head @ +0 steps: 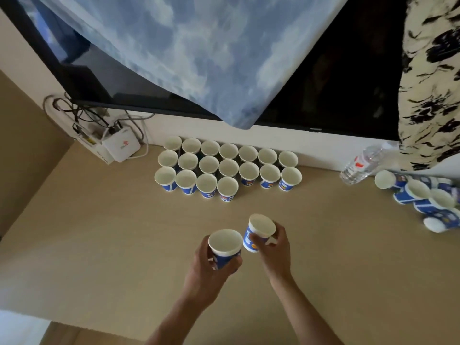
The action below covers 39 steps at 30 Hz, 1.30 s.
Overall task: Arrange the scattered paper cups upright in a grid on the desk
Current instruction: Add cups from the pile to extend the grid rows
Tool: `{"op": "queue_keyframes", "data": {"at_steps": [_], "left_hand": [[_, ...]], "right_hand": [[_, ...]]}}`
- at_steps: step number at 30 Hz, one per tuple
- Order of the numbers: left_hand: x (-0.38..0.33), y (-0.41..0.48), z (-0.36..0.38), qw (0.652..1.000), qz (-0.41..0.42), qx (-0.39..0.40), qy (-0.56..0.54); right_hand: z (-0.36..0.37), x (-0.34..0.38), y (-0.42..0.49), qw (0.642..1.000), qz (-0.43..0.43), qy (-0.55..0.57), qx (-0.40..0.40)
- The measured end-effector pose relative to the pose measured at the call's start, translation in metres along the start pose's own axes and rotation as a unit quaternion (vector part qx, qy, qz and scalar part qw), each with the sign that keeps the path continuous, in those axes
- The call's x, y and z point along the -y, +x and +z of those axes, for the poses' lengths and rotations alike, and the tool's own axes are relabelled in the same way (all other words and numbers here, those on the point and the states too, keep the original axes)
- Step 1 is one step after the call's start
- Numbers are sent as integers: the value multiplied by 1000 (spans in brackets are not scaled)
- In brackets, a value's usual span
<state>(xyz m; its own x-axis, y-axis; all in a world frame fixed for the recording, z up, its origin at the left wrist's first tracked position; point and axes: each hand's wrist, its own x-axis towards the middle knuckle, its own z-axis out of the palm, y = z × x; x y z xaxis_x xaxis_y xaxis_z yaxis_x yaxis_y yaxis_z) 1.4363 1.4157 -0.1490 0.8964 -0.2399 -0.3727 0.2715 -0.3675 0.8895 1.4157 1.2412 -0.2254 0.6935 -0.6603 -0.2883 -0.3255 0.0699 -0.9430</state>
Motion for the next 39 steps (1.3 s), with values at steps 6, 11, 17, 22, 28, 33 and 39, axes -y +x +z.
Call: {"op": "queue_keyframes", "data": {"at_steps": [6,11,17,22,28,33,39], "left_hand": [[1,23,-18,1000,-4,-3,-21],[11,29,-30,999,-20,-17,-23],[21,28,-38,999,-34,-25,-30],[24,25,-36,998,-41,-30,-38],[23,26,-34,998,-39,-34,-38],[22,27,-30,998,-35,-31,-31],[21,30,-22,999,-32,-39,-17]], "right_hand": [[40,1,61,999,-28,-18,-27],[63,-13,102,998,-46,-35,-31],[75,-31,133,996,-64,-54,-27],[79,-35,146,996,-68,-59,-14],[81,-44,152,995,-65,-69,-7],[78,-53,156,996,-59,-69,-2],[61,-49,126,996,3,-89,-25]]}}
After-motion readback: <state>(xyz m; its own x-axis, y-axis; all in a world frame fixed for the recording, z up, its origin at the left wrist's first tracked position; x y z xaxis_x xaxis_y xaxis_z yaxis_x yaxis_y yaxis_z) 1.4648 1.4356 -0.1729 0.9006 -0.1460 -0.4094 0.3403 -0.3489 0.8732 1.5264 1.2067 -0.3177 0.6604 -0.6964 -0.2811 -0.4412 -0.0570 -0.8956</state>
